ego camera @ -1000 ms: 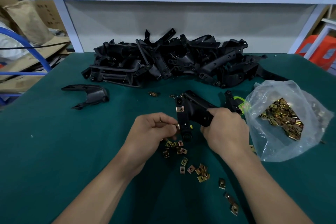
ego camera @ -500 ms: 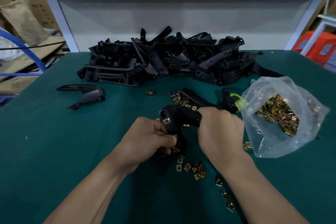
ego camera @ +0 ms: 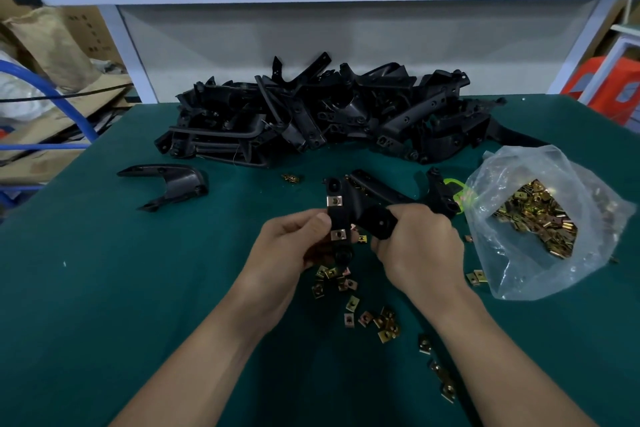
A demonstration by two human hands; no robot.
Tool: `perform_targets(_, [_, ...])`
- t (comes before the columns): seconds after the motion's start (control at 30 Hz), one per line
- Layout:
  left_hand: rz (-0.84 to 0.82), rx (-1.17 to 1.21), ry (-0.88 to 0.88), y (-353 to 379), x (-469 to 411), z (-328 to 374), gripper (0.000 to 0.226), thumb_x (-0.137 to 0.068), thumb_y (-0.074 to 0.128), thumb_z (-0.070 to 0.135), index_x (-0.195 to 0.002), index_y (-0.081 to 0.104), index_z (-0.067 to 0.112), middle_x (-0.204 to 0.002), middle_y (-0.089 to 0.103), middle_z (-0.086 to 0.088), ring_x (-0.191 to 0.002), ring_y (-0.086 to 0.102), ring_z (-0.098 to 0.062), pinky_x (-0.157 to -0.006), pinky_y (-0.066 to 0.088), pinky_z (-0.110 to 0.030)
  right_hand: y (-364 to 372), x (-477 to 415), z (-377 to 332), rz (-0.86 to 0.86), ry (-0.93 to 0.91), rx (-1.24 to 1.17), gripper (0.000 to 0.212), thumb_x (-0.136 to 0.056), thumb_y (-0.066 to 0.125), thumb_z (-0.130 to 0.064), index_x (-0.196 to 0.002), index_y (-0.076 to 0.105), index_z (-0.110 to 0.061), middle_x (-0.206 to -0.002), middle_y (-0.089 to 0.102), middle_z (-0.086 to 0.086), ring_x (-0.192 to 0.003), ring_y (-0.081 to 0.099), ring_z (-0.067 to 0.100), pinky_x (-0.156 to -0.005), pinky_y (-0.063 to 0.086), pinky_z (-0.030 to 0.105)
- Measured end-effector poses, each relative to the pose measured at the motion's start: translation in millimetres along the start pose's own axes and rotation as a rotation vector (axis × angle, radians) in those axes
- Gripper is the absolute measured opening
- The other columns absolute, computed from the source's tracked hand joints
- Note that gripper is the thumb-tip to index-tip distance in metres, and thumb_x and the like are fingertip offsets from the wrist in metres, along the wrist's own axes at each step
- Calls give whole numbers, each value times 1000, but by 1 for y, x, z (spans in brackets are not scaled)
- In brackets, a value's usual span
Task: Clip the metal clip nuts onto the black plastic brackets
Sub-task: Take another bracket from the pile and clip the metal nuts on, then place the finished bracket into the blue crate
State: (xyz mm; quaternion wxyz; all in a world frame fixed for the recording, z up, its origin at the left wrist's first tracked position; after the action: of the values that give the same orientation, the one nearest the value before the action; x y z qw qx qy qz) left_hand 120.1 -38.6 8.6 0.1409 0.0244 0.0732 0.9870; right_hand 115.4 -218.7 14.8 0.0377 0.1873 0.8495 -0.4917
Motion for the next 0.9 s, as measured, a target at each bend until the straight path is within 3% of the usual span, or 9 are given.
perform_targets(0.1, [155,-159,157,-3,0,5,24,-102,60,19,-101,82,29,-93,79,-6,-88,74,-22,-78,60,-33,-5,3,-5,-6,-14,48,26,-81,76,-24,-67,54,-23,-57,53,-8,-54,50,17,-58,40,32])
perform_targets(0.23, [300,-350,300,12,3,34,33,-92,59,36,-119,68,51,-78,73,13,-67,65,-6,-62,55,-24,-41,14,-18,-82,-39,1,24,-83,73,-31,-74,51,-27,-64,56,-7,-61,57,19,-54,42,31])
perform_targets(0.33, [268,-405,430,50,3,64,18,-92,57,48,-96,73,42,-68,65,13,-57,51,-2,-51,43,-23,-82,27,-17,-256,-6,-299,13,-85,71,-19,-84,58,-20,-66,58,-2,-52,52,10,-46,37,23])
perform_targets(0.47, [76,-218,433,134,0,83,33,-89,60,43,-79,66,12,-62,50,-5,-60,44,-12,-56,40,-39,-154,70,19,-203,138,-638,13,-88,66,-4,-86,63,-17,-66,62,1,-57,55,13,-51,42,25])
perform_targets(0.53, [-44,-242,440,189,8,81,39,-86,60,41,-68,55,7,-57,43,-3,-58,39,-13,-56,38,-42,-189,105,51,-125,235,-781,14,-89,63,1,-94,65,-12,-71,65,7,-59,56,15,-51,44,21])
perform_targets(0.63, [-279,-282,399,278,40,59,46,-86,56,45,-69,56,2,-65,47,-22,-61,41,-19,-64,49,-54,-231,175,106,28,382,-894,24,-93,60,3,-115,65,-6,-80,71,16,-64,60,24,-58,49,24])
perform_targets(0.73, [-494,-363,334,352,89,17,45,-87,55,45,-70,62,4,-61,49,-17,-55,40,-16,-59,48,-44,-249,251,162,184,559,-781,18,-95,62,0,-113,66,-3,-79,74,19,-63,66,27,-59,55,31])
perform_targets(0.83, [-657,-496,306,403,140,-33,40,-89,58,42,-56,56,21,-48,49,5,-47,43,-8,-47,34,-22,-245,320,214,264,759,-495,14,-91,68,-8,-93,73,-21,-73,75,10,-63,71,26,-62,57,35])
perform_targets(0.9, [-796,-548,207,428,169,-71,43,-94,58,39,-55,52,23,-47,54,8,-48,52,-9,-48,38,-29,-235,362,246,367,914,-388,18,-85,69,-10,-86,72,-27,-70,75,4,-62,71,23,-61,56,33])
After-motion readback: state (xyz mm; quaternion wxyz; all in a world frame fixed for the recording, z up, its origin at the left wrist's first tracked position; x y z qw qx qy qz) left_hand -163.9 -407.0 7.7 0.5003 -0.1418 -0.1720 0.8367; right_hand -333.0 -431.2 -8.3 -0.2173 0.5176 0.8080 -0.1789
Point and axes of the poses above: each hand's wrist, its own x-axis away from the middle knuckle, its own y-axis out of the palm, z = x × y, the point moved 4 cm from there along -x, towards the middle knuckle
